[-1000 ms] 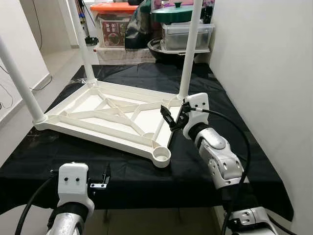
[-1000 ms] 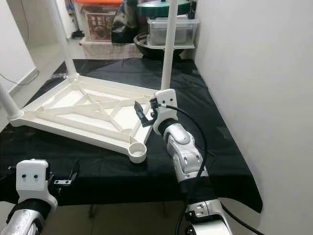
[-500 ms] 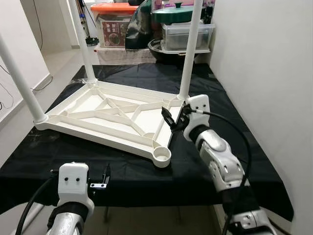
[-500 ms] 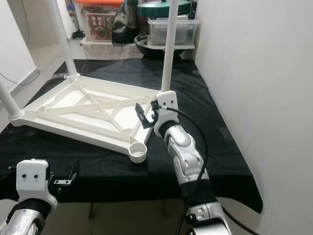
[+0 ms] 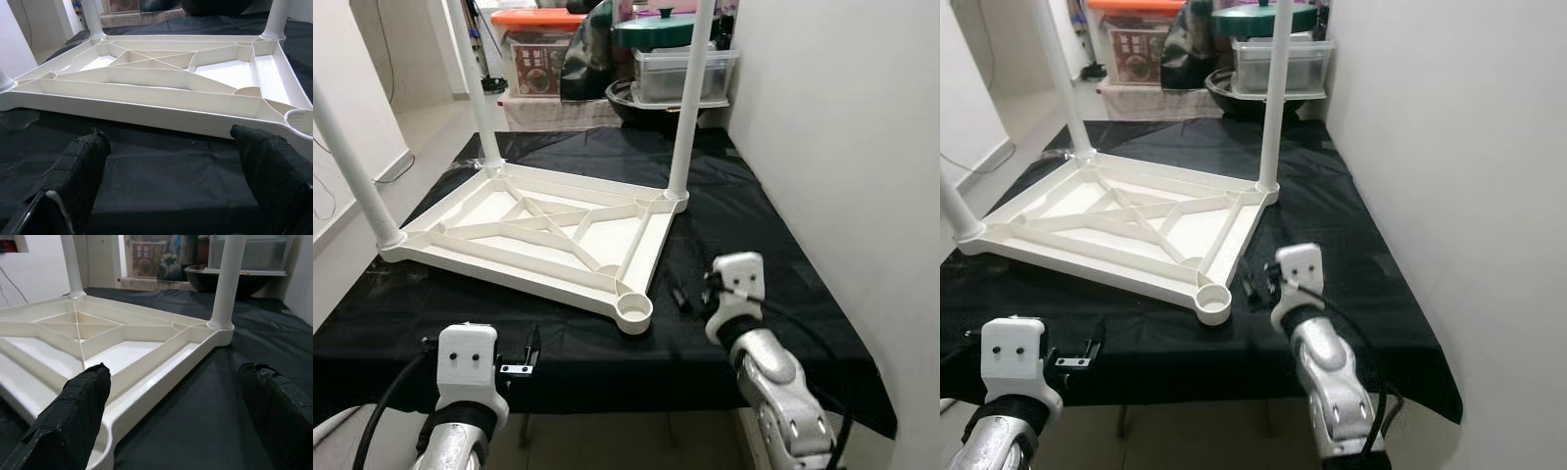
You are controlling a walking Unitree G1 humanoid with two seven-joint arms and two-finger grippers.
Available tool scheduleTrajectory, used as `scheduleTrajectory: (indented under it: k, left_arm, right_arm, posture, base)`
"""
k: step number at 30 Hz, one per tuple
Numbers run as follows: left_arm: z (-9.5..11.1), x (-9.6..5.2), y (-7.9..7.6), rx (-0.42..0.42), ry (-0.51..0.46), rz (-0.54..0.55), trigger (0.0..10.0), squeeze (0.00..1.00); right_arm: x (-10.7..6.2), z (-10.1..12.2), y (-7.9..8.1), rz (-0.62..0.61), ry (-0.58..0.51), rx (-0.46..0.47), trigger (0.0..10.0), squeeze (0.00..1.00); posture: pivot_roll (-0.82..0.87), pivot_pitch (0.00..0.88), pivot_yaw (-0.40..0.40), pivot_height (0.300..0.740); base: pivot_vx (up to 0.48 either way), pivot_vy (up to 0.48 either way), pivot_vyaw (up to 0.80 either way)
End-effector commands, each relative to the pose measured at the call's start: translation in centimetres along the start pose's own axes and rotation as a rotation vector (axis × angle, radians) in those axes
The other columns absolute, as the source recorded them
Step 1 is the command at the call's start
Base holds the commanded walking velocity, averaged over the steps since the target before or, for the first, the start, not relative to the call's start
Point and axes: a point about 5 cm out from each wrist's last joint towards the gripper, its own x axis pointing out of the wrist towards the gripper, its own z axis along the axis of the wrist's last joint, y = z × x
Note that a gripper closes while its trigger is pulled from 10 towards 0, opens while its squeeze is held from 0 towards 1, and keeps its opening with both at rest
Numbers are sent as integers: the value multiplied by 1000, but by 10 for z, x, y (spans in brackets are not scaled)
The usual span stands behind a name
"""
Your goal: Building children table
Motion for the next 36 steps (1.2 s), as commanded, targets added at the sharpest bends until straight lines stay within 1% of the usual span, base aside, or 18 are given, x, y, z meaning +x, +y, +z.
scheduleTrajectory:
  k: [1,3,8,11,15,17,18,20,21,23,28,36]
  left_arm:
    - [-4,-1,0,17,15,-1,10000,0]
    - [-7,-1,-2,16,22,-4,10000,0]
    - [-8,-1,-7,15,26,-25,10000,0]
    - [-9,1,-9,11,26,-30,10000,0]
    - [-10,1,-10,6,27,-34,10000,0]
    - [-12,1,-16,-7,28,-47,10000,0]
    - [-12,1,-16,-7,28,-47,10000,0]
    - [-14,0,-21,-20,31,-52,10000,0]
    - [-14,0,-21,-20,31,-52,10000,0]
    - [-17,-2,-27,-25,39,-65,10000,0]
    - [-19,-3,-33,-32,46,-87,10000,0]
    - [-23,-4,-34,-31,55,-85,10000,0]
  right_arm:
    - [-1,2,4,14,-3,-12,10000,0]
    - [-4,-3,8,14,17,-18,10000,0]
    - [-7,-7,13,18,34,-19,10000,0]
    - [-7,-10,21,53,44,-32,10000,0]
    - [-7,-11,23,52,46,-38,10000,0]
    - [-10,-17,29,67,61,-39,10000,0]
    - [-10,-17,29,67,61,-39,10000,0]
    - [-13,-22,35,86,78,-39,10000,0]
    - [-13,-22,35,86,78,-39,10000,0]
    - [-14,-26,39,100,88,-45,10000,0]
    - [-14,-28,39,106,100,-35,10000,0]
    - [-16,-31,40,107,119,-33,10000,0]
  posture:
    - [0,11,-12,740]
    - [-3,10,-6,740]
    - [-4,6,-4,740]
    - [-9,4,-4,740]
    - [-9,4,-4,740]
    - [-11,1,-4,740]
    - [-11,1,-4,740]
    - [-11,1,-4,740]
    - [-11,1,-4,740]
    - [-11,0,1,740]
    - [-11,0,5,740]
    - [-11,0,4,740]
  base:
    - [0,0,0]
    - [0,0,-628]
    - [0,0,-800]
    - [0,0,-800]
    - [0,0,-800]
    - [0,0,0]
    - [0,0,0]
    - [0,0,0]
    - [0,0,0]
    - [0,0,0]
    - [0,0,0]
    - [0,0,0]
